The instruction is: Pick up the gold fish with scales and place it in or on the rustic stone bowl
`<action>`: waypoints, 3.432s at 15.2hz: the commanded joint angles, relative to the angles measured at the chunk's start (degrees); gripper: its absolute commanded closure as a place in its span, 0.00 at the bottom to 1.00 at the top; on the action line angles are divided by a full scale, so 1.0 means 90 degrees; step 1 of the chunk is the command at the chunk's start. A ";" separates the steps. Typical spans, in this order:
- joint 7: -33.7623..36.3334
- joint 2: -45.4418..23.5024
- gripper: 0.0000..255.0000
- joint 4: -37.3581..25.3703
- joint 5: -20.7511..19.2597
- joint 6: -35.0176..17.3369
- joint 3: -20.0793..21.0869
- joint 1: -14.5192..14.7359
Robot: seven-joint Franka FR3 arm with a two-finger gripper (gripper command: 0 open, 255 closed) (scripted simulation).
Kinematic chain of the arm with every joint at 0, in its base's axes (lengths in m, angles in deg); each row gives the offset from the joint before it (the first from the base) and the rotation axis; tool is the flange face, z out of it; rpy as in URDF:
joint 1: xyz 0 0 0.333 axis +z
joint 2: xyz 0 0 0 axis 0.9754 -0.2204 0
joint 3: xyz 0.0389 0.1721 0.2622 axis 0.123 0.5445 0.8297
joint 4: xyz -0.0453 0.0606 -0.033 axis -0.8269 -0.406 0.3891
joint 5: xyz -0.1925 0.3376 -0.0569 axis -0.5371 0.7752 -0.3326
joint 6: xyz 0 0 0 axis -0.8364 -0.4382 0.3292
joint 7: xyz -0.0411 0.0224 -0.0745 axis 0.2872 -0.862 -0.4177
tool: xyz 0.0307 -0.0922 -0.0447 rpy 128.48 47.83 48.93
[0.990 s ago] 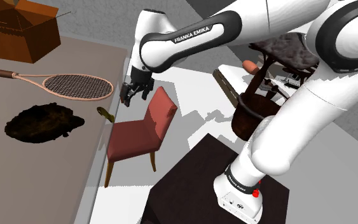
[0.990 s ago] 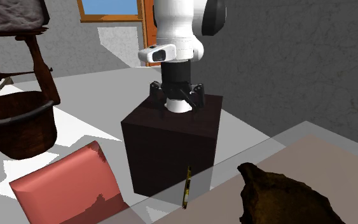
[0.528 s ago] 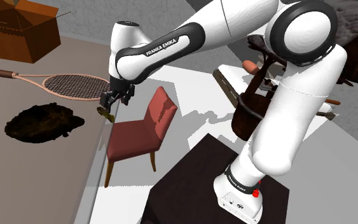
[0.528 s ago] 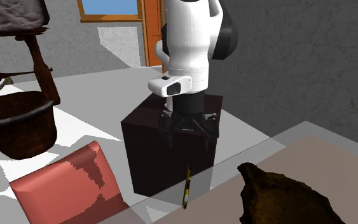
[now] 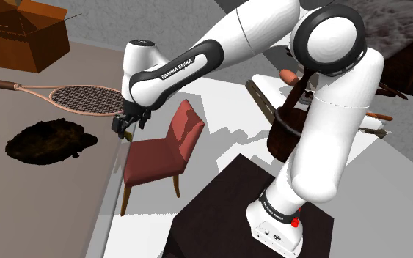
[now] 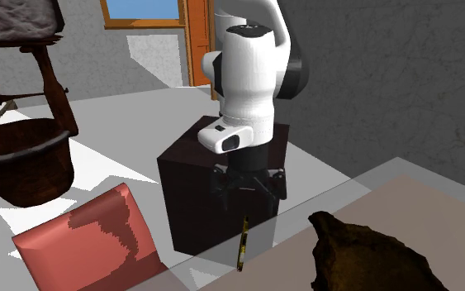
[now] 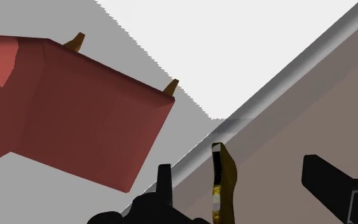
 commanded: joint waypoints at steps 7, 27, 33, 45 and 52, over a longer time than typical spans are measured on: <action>0.0007 -0.0049 0.00 0.0009 -0.0015 -0.0060 -0.0007 0.0003; -0.0095 0.0483 1.00 -0.0222 0.0149 0.0692 0.0050 -0.0043; -0.0141 0.0750 1.00 -0.0427 0.0227 0.1159 0.0068 -0.0061; -0.0202 0.1154 1.00 -0.0989 0.0333 0.2116 0.0080 -0.0081; 0.0096 0.1032 1.00 -0.1563 0.0265 0.2569 0.0202 0.0072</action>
